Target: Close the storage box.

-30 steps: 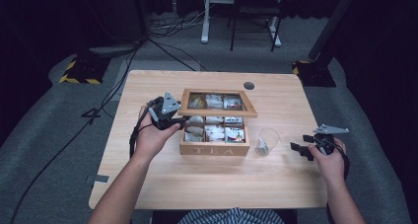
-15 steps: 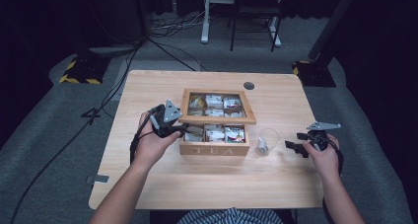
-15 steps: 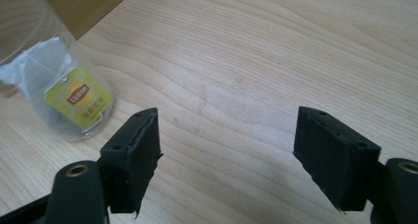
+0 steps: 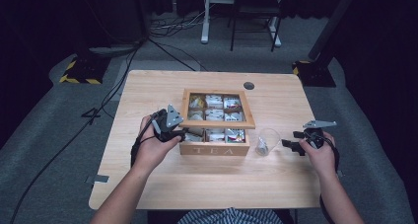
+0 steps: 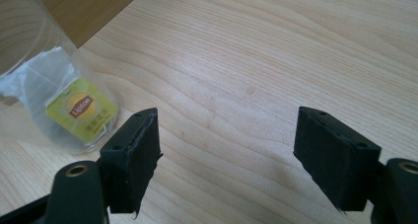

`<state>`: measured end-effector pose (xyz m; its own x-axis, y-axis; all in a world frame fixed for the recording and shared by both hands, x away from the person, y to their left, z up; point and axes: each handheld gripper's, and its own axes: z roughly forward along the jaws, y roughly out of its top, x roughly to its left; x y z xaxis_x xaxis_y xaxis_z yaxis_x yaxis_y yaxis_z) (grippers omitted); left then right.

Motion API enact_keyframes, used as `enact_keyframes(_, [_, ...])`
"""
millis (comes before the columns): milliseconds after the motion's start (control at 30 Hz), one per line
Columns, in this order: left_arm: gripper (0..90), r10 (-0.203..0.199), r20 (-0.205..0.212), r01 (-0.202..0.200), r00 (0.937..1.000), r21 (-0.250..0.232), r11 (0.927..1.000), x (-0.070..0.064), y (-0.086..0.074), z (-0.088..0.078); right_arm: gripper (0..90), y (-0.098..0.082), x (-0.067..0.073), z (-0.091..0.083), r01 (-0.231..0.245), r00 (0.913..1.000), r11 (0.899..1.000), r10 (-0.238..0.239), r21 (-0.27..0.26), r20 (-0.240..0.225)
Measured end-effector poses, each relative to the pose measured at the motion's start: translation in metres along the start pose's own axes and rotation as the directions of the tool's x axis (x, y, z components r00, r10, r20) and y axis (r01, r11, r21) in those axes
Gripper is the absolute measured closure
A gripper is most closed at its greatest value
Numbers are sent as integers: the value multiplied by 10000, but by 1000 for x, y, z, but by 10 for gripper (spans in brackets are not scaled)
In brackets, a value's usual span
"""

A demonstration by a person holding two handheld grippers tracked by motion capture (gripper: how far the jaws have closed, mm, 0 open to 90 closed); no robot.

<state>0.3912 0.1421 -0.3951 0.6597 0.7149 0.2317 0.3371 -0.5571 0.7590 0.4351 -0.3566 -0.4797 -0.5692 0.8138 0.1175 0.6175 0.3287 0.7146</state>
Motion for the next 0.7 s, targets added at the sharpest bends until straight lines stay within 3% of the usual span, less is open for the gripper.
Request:
enact_keyframes(233, [425,-164,229,156,9996,324,9994,-1,-4,3,261,2,1,4,31,10000,10000,-30,45,-89])
enact_keyframes(700, [427,-109,335,83,9994,764,9970,-5,-9,7,261,3,1,7,66,9999,10000,-65,66,-146])
